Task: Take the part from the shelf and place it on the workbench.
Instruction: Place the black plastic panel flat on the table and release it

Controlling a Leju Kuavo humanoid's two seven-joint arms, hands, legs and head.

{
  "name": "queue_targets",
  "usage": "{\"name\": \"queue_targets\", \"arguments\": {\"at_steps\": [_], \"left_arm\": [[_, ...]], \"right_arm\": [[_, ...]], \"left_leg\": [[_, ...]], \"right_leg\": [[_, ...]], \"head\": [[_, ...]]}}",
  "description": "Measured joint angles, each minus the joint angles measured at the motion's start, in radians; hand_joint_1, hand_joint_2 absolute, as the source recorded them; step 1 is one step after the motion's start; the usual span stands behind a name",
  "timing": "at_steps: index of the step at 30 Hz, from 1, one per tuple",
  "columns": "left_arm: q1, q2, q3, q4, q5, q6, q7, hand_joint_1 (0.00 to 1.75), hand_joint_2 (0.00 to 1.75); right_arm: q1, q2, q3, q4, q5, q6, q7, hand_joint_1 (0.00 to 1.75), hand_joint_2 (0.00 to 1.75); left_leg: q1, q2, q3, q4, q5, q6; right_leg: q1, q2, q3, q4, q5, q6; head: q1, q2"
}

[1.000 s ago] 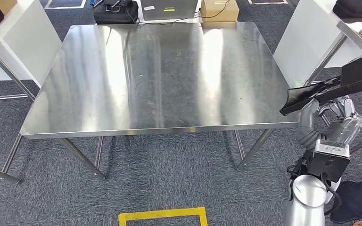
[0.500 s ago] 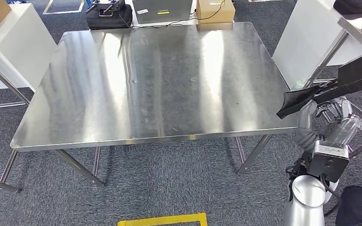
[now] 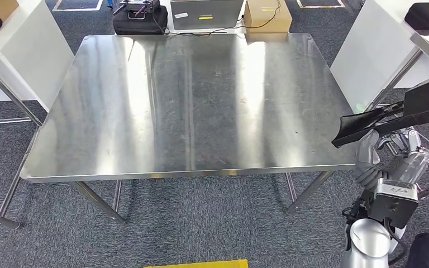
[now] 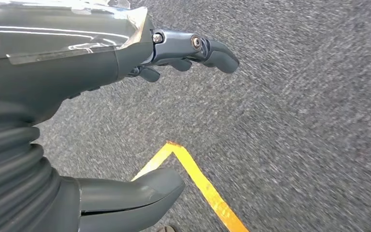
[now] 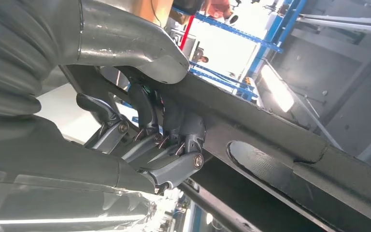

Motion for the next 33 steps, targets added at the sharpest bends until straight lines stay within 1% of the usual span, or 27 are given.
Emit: {"name": "queue_targets", "arguments": {"at_steps": [1, 2, 4, 6, 7, 8, 10, 11, 12, 13, 14, 15, 16, 17, 18, 21, 22, 23, 24, 26, 27, 28, 29, 30, 31, 32, 33], "left_arm": [[0.0, 0.001, 0.0, 0.0, 0.0, -0.001, 0.0, 0.0, 1.75], [0.0, 0.002, 0.0, 0.0, 0.0, -0.002, 0.0, 0.0, 1.75], [0.0, 0.003, 0.0, 0.0, 0.0, -0.003, 0.0, 0.0, 1.75], [-0.001, 0.004, 0.0, 0.0, 0.0, -0.003, 0.0, 0.0, 1.75], [-0.001, 0.004, 0.0, 0.0, 0.0, -0.003, 0.0, 0.0, 1.75], [-0.001, 0.005, 0.0, 0.0, 0.0, -0.004, 0.0, 0.0, 1.75], [0.0, 0.007, 0.0, 0.0, 0.0, -0.004, 0.0, 0.0, 1.75], [0.001, 0.007, 0.0, 0.0, 0.0, -0.005, 0.0, 0.0, 1.75], [0.001, 0.007, 0.0, 0.0, 0.0, -0.006, 0.0, 0.0, 1.75], [0.002, 0.007, 0.0, 0.0, -0.001, -0.007, 0.0, 0.0, 1.75], [0.002, 0.007, 0.0, 0.0, -0.001, -0.007, -0.001, 0.0, 1.75], [0.003, 0.008, 0.0, 0.0, -0.001, -0.008, -0.001, 0.0, 1.75], [0.002, 0.008, 0.0, 0.0, -0.001, -0.009, -0.002, 0.0, 1.75], [0.001, 0.008, 0.0, 0.0, -0.002, -0.01, -0.003, 0.0, 1.75], [0.001, 0.008, -0.001, 0.0, -0.004, -0.011, -0.004, 0.0, 1.75], [0.002, 0.009, -0.002, 0.0, -0.011, -0.012, -0.008, 0.0, 1.75], [0.002, 0.009, -0.002, 0.0, -0.014, -0.012, -0.009, 0.0, 1.75], [0.002, 0.009, -0.003, 0.0, -0.015, -0.012, -0.011, 0.0, 1.75], [0.002, 0.009, -0.004, 0.0, -0.017, -0.013, -0.013, 0.0, 1.75], [0.002, 0.009, -0.005, 0.0, -0.018, -0.014, -0.015, 0.0, 1.75], [0.002, 0.009, -0.006, 0.0, -0.018, -0.014, -0.016, 0.0, 1.75], [0.002, 0.009, -0.008, 0.0, -0.018, -0.014, -0.017, 0.0, 1.75], [0.002, 0.008, -0.009, 0.0, -0.018, -0.014, -0.017, 0.0, 1.75], [0.002, 0.008, -0.01, 0.0, -0.018, -0.013, -0.017, 0.0, 1.75], [0.002, 0.007, -0.011, 0.0, -0.019, -0.013, -0.017, 0.0, 1.75], [0.002, 0.006, -0.011, 0.0, -0.019, -0.012, -0.017, 0.0, 1.75], [0.001, 0.006, -0.011, 0.0, -0.019, -0.012, -0.018, 0.0, 1.75]], "right_arm": [[0.003, -0.001, 0.0, -0.003, -0.001, 0.0, -0.001, 1.75, 1.75], [0.005, -0.002, 0.0, -0.006, -0.002, 0.0, -0.002, 1.75, 1.75], [0.01, -0.002, -0.001, -0.009, -0.003, 0.0, -0.002, 1.75, 1.75], [0.013, -0.002, -0.001, -0.013, -0.003, 0.0, -0.003, 1.75, 1.75], [0.014, -0.002, -0.002, -0.015, -0.003, 0.0, -0.003, 1.75, 1.75], [0.014, -0.002, -0.002, -0.018, -0.003, -0.001, -0.003, 1.75, 1.75], [0.015, -0.002, -0.003, -0.02, -0.004, -0.001, -0.004, 1.75, 1.75], [0.016, -0.002, -0.003, -0.02, -0.004, -0.001, -0.004, 1.75, 1.75], [0.016, -0.002, -0.003, -0.02, -0.005, -0.002, -0.004, 1.75, 1.75], [0.016, -0.002, -0.003, -0.02, -0.006, -0.002, -0.004, 1.75, 1.75], [0.016, -0.002, -0.003, -0.02, -0.007, -0.003, -0.004, 1.75, 1.75], [0.016, -0.002, -0.004, -0.02, -0.008, -0.004, -0.004, 1.75, 1.75], [0.016, -0.002, -0.004, -0.021, -0.008, -0.007, -0.004, 1.75, 1.75], [0.015, -0.002, -0.004, -0.021, -0.008, -0.01, -0.004, 1.75, 1.75], [0.015, -0.002, -0.004, -0.022, -0.008, -0.013, -0.003, 1.75, 1.75], [0.021, -0.002, -0.005, -0.029, -0.008, -0.021, -0.003, 1.75, 1.75], [0.025, -0.002, -0.006, -0.033, -0.008, -0.023, -0.003, 1.75, 1.75], [0.028, -0.002, -0.007, -0.038, -0.008, -0.025, -0.003, 1.75, 1.75], [0.031, -0.002, -0.01, -0.042, -0.008, -0.027, -0.002, 1.75, 1.75], [0.041, -0.002, -0.016, -0.046, -0.004, -0.032, 0.0, 1.75, 1.75], [0.046, -0.002, -0.018, -0.048, -0.003, -0.035, 0.002, 1.75, 1.75], [0.05, -0.001, -0.02, -0.048, -0.001, -0.037, 0.003, 1.75, 1.75], [0.052, -0.001, -0.021, -0.049, 0.001, -0.038, 0.005, 1.75, 1.75], [0.052, -0.001, -0.023, -0.05, 0.004, -0.04, 0.006, 1.75, 1.75], [0.052, 0.0, -0.024, -0.051, 0.008, -0.042, 0.007, 1.75, 1.75], [0.053, 0.0, -0.025, -0.054, 0.013, -0.044, 0.008, 1.75, 1.75], [0.053, 0.0, -0.026, -0.056, 0.017, -0.046, 0.01, 1.75, 1.75]], "left_leg": [[-0.003, 0.0, 0.007, 0.001, -0.007, -0.005], [-0.005, 0.0, 0.01, 0.002, -0.013, -0.009], [-0.009, 0.001, 0.014, 0.0, -0.019, -0.018], [-0.006, 0.002, 0.014, 0.004, -0.027, -0.027], [-0.004, 0.003, 0.006, 0.023, -0.039, -0.032], [-0.003, 0.004, -0.014, 0.063, -0.061, -0.039], [0.001, 0.005, -0.086, 0.196, -0.115, -0.049], [0.004, 0.005, -0.124, 0.257, -0.133, -0.053], [0.006, 0.005, -0.15, 0.287, -0.131, -0.056], [0.008, 0.006, -0.156, 0.279, -0.108, -0.057], [0.01, 0.007, -0.142, 0.233, -0.069, -0.056], [0.011, 0.007, -0.115, 0.165, -0.024, -0.054], [0.01, 0.008, -0.084, 0.098, 0.005, -0.051], [0.008, 0.007, -0.061, 0.05, 0.021, -0.046], [0.005, 0.007, -0.047, 0.024, 0.024, -0.041], [0.0, 0.005, -0.04, 0.012, 0.018, -0.021], [0.002, 0.005, -0.035, 0.007, 0.019, -0.014], [0.004, 0.005, -0.03, 0.002, 0.019, -0.007], [0.005, 0.006, -0.025, -0.001, 0.019, -0.001], [0.003, 0.006, -0.021, -0.002, 0.014, 0.007], [0.002, 0.005, -0.018, -0.002, 0.011, 0.008], [0.001, 0.005, -0.014, -0.002, 0.007, 0.009], [0.0, 0.004, -0.008, -0.002, 0.003, 0.008], [0.0, 0.003, -0.001, -0.001, -0.002, 0.006], [-0.001, 0.002, 0.006, -0.001, -0.008, 0.003], [-0.004, 0.001, 0.011, 0.0, -0.014, -0.001], [-0.006, 0.0, 0.014, 0.0, -0.019, -0.006]], "right_leg": [[0.002, 0.0, 0.031, -0.067, 0.029, 0.0], [0.004, 0.0, 0.05, -0.109, 0.045, -0.005], [0.009, 0.001, 0.062, -0.129, 0.048, -0.02], [0.002, 0.003, 0.065, -0.132, 0.047, -0.033], [-0.003, 0.003, 0.069, -0.134, 0.045, -0.04], [-0.007, 0.003, 0.074, -0.136, 0.043, -0.047], [-0.008, 0.001, 0.081, -0.136, 0.036, -0.057], [-0.008, 0.001, 0.084, -0.136, 0.034, -0.06], [-0.007, 0.001, 0.086, -0.136, 0.031, -0.061], [-0.008, 0.001, 0.091, -0.136, 0.027, -0.061], [-0.009, 0.002, 0.097, -0.136, 0.023, -0.058], [-0.009, 0.003, 0.104, -0.136, 0.018, -0.054], [-0.006, 0.003, 0.108, -0.135, 0.013, -0.049], [-0.004, 0.003, 0.111, -0.135, 0.008, -0.043], [-0.002, 0.003, 0.112, -0.135, 0.005, -0.037], [-0.001, 0.002, 0.113, -0.139, 0.001, -0.019], [-0.002, 0.001, 0.109, -0.128, -0.005, -0.016], [-0.001, 0.001, 0.094, -0.097, -0.02, -0.015], [-0.001, 0.001, 0.066, -0.044, -0.042, -0.018], [0.0, 0.001, -0.016, 0.1, -0.088, -0.024], [0.0, 0.001, -0.048, 0.148, -0.097, -0.022], [0.0, 0.001, -0.063, 0.16, -0.089, -0.016], [0.0, 0.001, -0.055, 0.127, -0.064, -0.009], [0.0, 0.001, -0.029, 0.062, -0.03, -0.002], [0.001, 0.001, 0.003, -0.015, 0.005, 0.001], [0.004, 0.001, 0.032, -0.077, 0.031, -0.001], [0.006, 0.001, 0.05, -0.116, 0.047, -0.007]], "head": [[0.0, 0.0], [0.0, 0.0], [-0.001, 0.0], [-0.001, 0.0], [-0.002, 0.0], [-0.003, 0.0], [-0.004, 0.0], [-0.004, 0.0], [-0.004, 0.0], [-0.004, 0.0], [-0.004, 0.0], [-0.004, 0.0], [-0.004, 0.0], [-0.004, 0.0], [-0.003, 0.0], [-0.003, 0.0], [-0.003, 0.0], [-0.002, 0.0], [-0.001, 0.0], [-0.001, 0.0], [-0.001, 0.0], [-0.001, 0.0], [-0.001, 0.0], [-0.001, 0.0], [0.0, 0.0], [0.0, 0.0], [-0.001, 0.0]]}}
